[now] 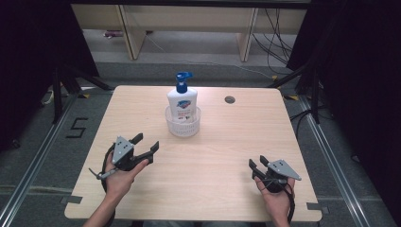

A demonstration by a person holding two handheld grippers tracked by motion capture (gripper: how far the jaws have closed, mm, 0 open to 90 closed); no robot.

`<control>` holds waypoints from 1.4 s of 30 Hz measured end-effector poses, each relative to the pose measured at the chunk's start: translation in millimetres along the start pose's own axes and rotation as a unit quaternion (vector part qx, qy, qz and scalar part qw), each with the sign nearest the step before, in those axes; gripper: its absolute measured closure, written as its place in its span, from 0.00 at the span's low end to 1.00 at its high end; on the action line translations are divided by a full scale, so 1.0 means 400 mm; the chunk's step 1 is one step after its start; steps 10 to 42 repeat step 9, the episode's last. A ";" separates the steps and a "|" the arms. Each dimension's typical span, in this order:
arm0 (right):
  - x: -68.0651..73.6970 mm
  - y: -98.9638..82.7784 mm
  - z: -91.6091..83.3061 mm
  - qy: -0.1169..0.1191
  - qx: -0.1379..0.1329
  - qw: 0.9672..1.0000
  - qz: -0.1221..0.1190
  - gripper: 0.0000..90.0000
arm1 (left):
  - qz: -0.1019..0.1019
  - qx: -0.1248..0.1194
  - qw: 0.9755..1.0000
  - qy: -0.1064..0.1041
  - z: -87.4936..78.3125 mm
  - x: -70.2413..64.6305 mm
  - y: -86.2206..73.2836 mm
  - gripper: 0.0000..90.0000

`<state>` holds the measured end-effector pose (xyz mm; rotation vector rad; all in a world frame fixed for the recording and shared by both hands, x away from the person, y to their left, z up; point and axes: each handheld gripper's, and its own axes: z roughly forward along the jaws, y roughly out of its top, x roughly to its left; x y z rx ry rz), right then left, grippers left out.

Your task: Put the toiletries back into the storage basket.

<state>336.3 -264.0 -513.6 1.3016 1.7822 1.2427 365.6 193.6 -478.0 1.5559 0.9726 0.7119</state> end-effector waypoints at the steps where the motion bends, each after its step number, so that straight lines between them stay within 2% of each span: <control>1: 0.000 0.000 -0.001 0.001 0.000 1.000 0.000 0.57 | -0.005 0.005 1.000 0.005 -0.003 0.002 -0.017 0.32; 4: 0.000 0.000 0.000 0.000 0.000 1.000 0.000 0.57 | -0.013 0.008 1.000 0.016 -0.013 0.008 -0.065 0.32; 5: -0.001 0.001 -0.002 -0.001 0.007 1.000 -0.003 0.57 | -0.020 0.012 1.000 0.019 -0.017 0.008 -0.074 0.32; 7: 0.001 0.001 -0.001 -0.001 0.009 1.000 0.003 0.57 | -0.021 0.015 1.000 0.015 -0.020 0.010 -0.081 0.32; 9: -0.002 0.002 -0.003 -0.006 0.012 1.000 -0.003 0.57 | -0.022 0.015 0.999 0.017 -0.022 0.011 -0.084 0.32; 42: -0.002 0.002 -0.003 -0.006 0.012 1.000 -0.003 0.57 | -0.022 0.015 0.999 0.017 -0.022 0.011 -0.084 0.32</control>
